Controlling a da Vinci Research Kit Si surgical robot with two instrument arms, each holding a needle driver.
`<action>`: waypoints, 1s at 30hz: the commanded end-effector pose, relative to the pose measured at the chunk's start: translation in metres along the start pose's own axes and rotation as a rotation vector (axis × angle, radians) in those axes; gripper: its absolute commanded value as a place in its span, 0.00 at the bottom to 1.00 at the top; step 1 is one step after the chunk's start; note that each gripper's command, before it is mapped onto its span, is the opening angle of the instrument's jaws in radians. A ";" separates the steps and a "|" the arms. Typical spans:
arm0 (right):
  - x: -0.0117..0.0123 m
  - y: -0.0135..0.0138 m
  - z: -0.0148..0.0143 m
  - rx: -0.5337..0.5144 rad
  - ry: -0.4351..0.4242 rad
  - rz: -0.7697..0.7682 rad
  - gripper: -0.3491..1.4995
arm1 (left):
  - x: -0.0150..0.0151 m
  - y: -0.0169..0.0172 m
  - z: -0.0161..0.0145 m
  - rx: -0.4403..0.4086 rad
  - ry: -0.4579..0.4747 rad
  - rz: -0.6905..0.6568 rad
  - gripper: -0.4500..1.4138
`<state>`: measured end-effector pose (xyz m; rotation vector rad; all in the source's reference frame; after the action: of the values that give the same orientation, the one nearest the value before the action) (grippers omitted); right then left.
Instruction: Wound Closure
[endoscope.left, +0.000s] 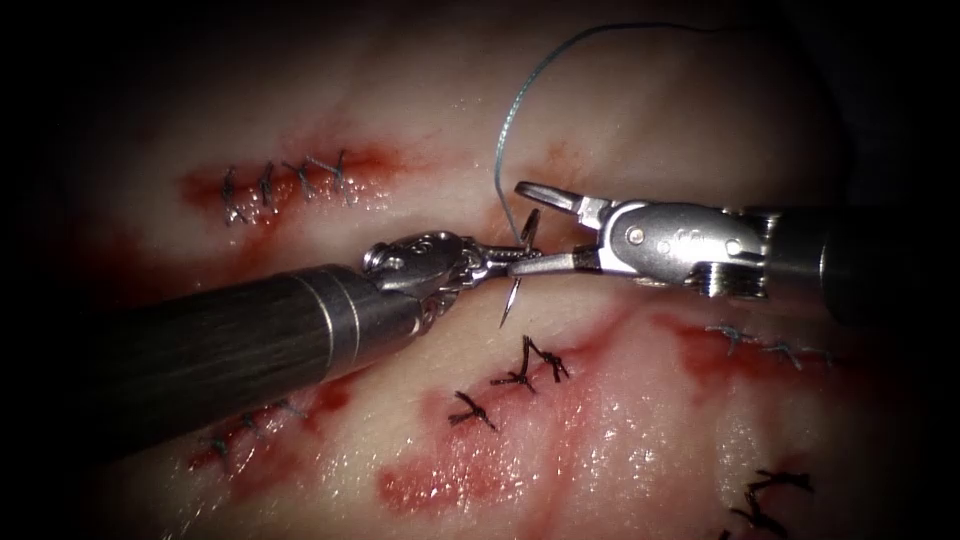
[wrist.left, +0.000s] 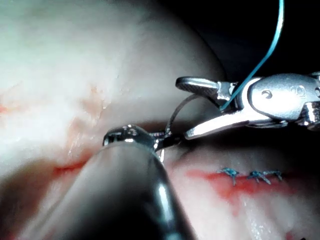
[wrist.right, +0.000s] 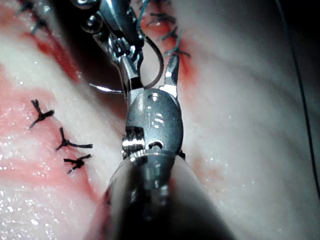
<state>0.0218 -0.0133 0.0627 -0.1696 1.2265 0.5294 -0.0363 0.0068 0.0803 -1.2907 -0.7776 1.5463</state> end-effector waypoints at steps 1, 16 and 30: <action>0.0002 0.0000 0.0010 -0.007 0.013 0.002 0.60 | 0.0004 -0.0004 0.0008 -0.003 0.000 0.002 0.00; -0.0007 0.0007 0.0005 -0.035 0.019 -0.036 0.02 | 0.0005 0.0004 0.0008 -0.012 0.013 0.020 0.00; -0.0019 0.0018 -0.0014 -0.010 -0.007 -0.107 0.00 | 0.0012 0.0005 0.0012 0.058 0.038 0.279 0.88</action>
<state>0.0185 -0.0133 0.0637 -0.2417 1.1974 0.4411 -0.0369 0.0073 0.0793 -1.4293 -0.5245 1.7581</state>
